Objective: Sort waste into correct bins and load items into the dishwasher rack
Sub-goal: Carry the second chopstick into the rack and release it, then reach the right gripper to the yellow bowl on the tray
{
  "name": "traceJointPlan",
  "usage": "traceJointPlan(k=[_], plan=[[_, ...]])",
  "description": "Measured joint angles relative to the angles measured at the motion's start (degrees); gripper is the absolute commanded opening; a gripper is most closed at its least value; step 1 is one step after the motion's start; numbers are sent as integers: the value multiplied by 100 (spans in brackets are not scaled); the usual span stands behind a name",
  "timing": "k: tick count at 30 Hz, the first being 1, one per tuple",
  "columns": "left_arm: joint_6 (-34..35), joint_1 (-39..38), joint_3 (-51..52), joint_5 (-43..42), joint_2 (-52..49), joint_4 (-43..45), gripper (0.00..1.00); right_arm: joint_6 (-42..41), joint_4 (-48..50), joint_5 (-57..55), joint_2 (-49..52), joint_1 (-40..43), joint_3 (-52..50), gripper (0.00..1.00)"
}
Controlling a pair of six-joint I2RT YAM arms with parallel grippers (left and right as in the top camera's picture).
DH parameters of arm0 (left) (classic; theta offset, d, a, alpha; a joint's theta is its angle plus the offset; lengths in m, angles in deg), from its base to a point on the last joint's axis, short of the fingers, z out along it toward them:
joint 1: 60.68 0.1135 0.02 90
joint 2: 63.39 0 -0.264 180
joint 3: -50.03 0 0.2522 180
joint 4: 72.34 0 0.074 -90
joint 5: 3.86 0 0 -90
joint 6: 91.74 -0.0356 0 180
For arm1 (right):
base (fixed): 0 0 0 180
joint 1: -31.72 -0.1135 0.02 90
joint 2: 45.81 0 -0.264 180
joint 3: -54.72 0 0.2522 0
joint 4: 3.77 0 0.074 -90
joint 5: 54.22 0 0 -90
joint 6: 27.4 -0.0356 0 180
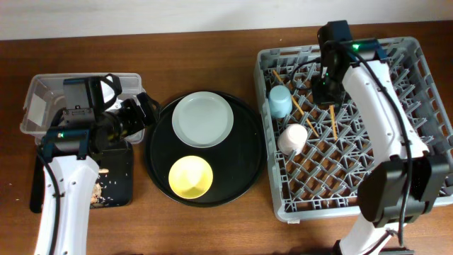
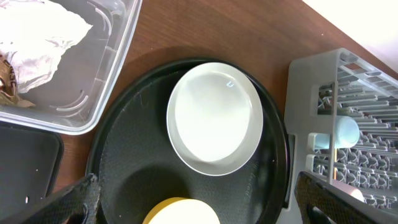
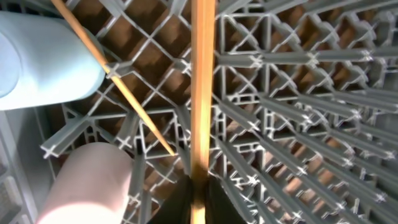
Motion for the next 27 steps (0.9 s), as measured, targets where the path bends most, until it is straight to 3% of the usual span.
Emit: traceJointPlan(k=[2, 4, 5, 11, 19, 27], plan=[[0, 0, 0, 0, 0, 0, 99, 52, 68, 42, 42, 0, -94, 24], [0, 0, 0, 0, 0, 0, 99, 116, 79, 66, 81, 0, -129, 48], [0, 0, 0, 0, 0, 0, 99, 105, 74, 87, 101, 0, -144, 50], [0, 0, 0, 0, 0, 0, 99, 149, -289, 632, 105, 0, -153, 50], [0, 0, 0, 0, 0, 0, 99, 1075, -1255, 3947, 105, -175, -138, 55], [0, 0, 0, 0, 0, 0, 99, 2417, -1386, 5036, 105, -1746, -138, 54]])
